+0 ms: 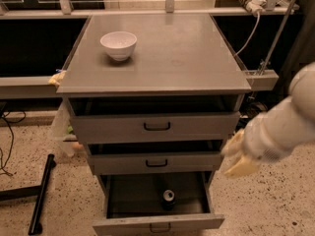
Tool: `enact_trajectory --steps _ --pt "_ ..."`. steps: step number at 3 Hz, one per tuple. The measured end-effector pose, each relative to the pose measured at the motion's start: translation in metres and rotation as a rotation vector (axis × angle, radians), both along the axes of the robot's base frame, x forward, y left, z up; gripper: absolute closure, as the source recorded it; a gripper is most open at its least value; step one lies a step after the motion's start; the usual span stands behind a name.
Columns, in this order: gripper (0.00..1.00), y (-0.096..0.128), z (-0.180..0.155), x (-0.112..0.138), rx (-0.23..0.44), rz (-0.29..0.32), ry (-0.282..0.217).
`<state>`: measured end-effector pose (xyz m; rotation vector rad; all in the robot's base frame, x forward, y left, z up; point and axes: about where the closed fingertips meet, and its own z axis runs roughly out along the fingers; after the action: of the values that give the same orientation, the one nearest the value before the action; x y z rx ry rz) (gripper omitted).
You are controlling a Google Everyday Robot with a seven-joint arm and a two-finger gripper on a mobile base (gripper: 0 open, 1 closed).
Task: Pick pepsi can from bottom drawer and place on counter
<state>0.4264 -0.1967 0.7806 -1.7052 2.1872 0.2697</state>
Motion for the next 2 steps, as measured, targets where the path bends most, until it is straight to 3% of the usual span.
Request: enact_trajectory --steps 1,2 --pt "0.77 0.019 -0.108 0.009 0.112 -0.001 0.063" --pt "0.99 0.021 -0.133 0.028 0.146 -0.039 0.037"
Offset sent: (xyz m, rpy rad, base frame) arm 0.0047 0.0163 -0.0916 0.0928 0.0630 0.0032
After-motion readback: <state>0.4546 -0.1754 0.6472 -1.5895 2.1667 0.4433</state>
